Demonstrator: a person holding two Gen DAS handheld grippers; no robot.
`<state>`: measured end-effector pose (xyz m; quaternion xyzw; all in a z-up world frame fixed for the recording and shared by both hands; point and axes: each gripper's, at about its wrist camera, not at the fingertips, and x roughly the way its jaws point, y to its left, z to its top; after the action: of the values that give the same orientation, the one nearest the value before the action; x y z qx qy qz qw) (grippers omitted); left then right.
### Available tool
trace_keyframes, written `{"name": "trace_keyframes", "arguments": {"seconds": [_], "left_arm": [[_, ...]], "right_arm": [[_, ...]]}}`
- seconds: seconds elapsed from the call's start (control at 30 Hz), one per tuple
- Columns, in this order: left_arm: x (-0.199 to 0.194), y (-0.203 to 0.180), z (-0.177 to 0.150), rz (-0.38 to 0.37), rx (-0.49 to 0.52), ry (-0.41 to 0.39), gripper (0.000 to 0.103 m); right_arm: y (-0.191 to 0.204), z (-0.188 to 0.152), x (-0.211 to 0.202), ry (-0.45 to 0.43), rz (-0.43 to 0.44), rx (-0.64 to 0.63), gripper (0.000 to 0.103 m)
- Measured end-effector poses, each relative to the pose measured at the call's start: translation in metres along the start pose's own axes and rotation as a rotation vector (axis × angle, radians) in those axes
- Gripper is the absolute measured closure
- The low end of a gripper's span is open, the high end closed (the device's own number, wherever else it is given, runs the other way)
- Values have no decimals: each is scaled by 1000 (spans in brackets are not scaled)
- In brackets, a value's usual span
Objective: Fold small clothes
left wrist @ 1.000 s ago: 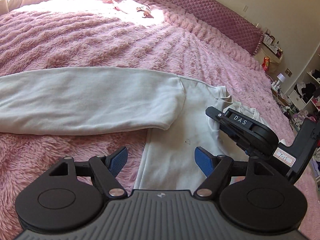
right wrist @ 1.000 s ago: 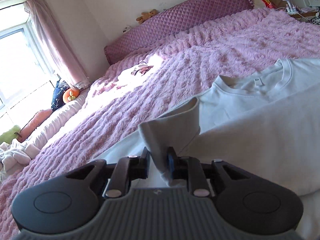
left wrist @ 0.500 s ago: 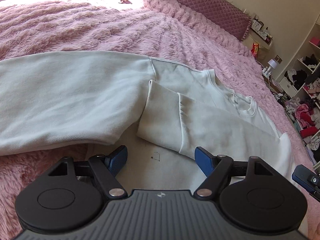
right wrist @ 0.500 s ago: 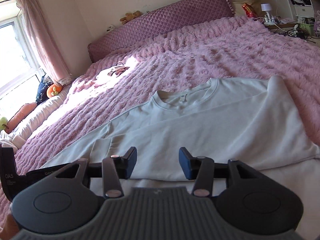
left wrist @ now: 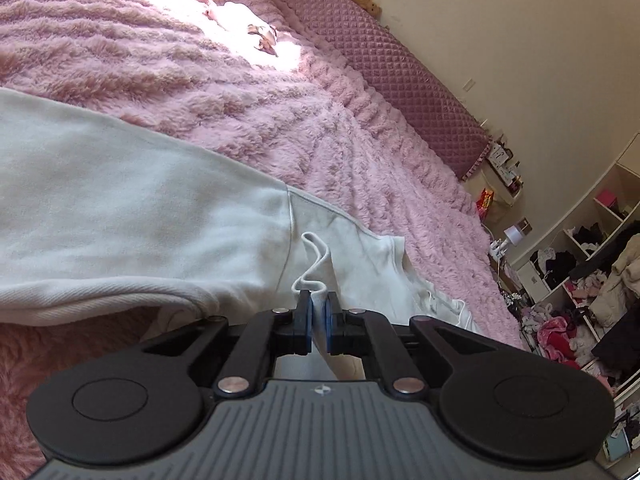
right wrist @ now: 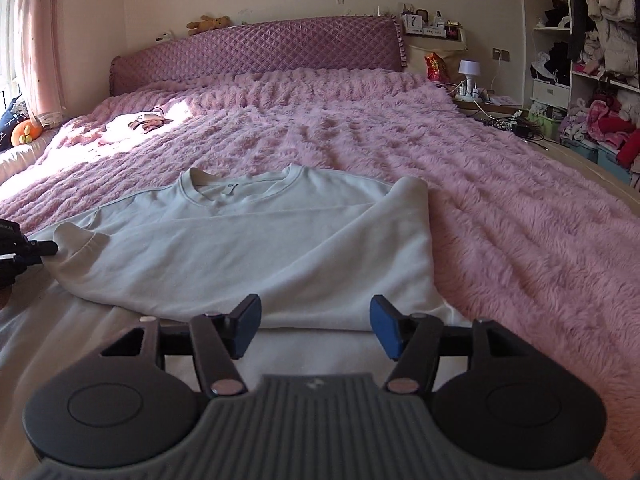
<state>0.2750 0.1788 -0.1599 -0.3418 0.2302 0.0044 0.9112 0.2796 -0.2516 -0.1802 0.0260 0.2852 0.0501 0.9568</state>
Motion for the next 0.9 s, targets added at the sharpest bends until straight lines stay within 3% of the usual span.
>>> {"name": "trace_keyframes", "arguments": {"seconds": [0.1, 0.17, 0.37, 0.6, 0.7, 0.83, 0.9], "left_arm": [[-26, -8, 3, -33, 34, -104, 98], [-31, -9, 1, 7, 34, -114, 98], [-11, 20, -28, 151, 6, 34, 97], [-18, 24, -27, 151, -23, 46, 92], [-35, 25, -20, 149, -59, 53, 77], [-79, 28, -7, 156, -62, 10, 53], [-104, 32, -1, 208, -39, -28, 29]], "right_arm": [[-1, 4, 5, -5, -16, -19, 46], [-1, 6, 10, -1, -33, -23, 46], [-5, 5, 34, 80, -121, -10, 46], [-14, -5, 48, 167, -147, -34, 39], [-14, -5, 45, 171, -152, -26, 39], [-3, 4, 23, 99, -123, 6, 39], [13, 11, 14, 71, -88, -24, 39]]}}
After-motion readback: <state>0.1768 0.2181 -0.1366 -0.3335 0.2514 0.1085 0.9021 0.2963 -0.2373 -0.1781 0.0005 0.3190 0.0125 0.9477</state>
